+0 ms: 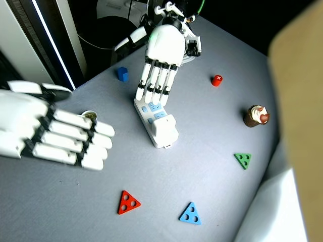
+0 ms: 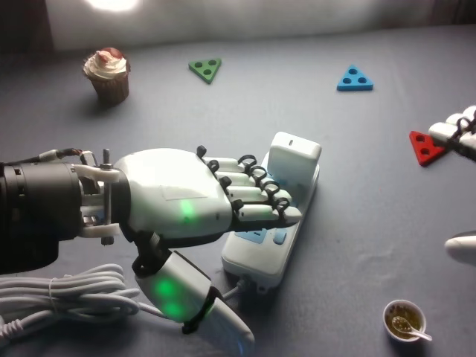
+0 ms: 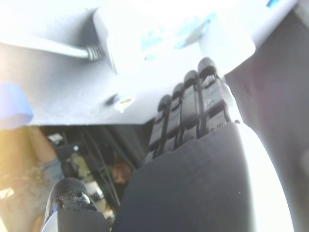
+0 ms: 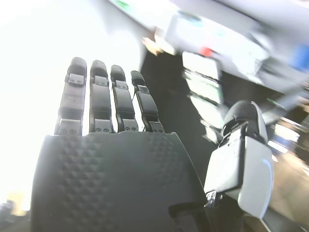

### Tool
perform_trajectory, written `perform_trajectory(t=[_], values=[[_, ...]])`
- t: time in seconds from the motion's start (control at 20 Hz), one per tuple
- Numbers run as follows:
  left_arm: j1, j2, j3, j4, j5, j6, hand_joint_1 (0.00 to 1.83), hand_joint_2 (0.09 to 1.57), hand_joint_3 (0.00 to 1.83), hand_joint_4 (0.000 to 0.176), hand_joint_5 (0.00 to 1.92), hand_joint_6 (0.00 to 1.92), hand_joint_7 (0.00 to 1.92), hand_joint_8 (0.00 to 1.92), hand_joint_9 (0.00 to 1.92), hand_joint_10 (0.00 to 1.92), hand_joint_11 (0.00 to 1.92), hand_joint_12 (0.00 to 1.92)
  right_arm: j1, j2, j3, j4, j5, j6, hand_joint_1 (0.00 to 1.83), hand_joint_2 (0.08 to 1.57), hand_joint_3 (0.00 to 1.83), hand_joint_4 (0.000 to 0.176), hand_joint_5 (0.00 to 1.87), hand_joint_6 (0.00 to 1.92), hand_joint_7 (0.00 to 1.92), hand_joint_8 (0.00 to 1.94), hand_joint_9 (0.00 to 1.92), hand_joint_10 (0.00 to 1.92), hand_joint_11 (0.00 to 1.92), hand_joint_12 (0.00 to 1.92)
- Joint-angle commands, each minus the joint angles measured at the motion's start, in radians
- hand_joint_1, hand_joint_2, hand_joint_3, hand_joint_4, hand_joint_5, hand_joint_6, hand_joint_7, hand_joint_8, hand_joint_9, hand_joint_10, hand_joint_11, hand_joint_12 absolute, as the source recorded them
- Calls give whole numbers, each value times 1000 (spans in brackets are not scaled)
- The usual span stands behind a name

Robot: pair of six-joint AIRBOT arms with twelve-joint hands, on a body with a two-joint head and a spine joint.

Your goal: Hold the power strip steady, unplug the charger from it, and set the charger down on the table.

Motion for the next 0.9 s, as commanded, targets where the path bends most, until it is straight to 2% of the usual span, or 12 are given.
perform_trajectory(t=[0.0,0.2,0.35,0.45,0.65,0.75,0.85], values=[[-2,-15,5,-18,-51,2,0,840,5,0,11,0,21,1,30,1,9,117,26,-3,7,17,77,-10,167,1028,15,0,59,4,100,7,119,10,139,39],[6,-33,18,-14,-41,2,0,839,3,0,9,0,18,2,25,3,8,113,126,-91,50,181,-9,-119,386,1062,8,0,90,7,122,7,142,10,179,51],[14,-48,25,-13,-32,2,0,845,4,0,11,0,16,1,26,2,21,116,188,-154,84,222,-35,-140,558,1050,0,0,132,14,163,13,186,15,237,72],[17,-65,34,-6,-30,2,0,845,3,0,20,4,26,5,40,7,42,122,237,-203,99,295,-50,-206,656,1044,0,0,187,11,215,12,230,12,284,86],[21,-81,46,-2,-24,3,0,847,3,0,16,1,21,1,38,3,43,119,311,-269,124,390,-66,-259,750,1047,1,0,233,17,248,14,267,15,305,93],[21,-89,53,-1,-24,3,0,845,1,0,20,7,27,7,46,7,46,118,321,-271,138,433,-68,-287,815,1047,0,0,260,8,272,6,293,8,326,103],[22,-95,58,0,-20,3,0,849,3,0,19,5,29,7,44,5,42,114,353,-288,150,478,-69,-335,804,1058,4,0,258,2,272,2,286,1,308,95]])
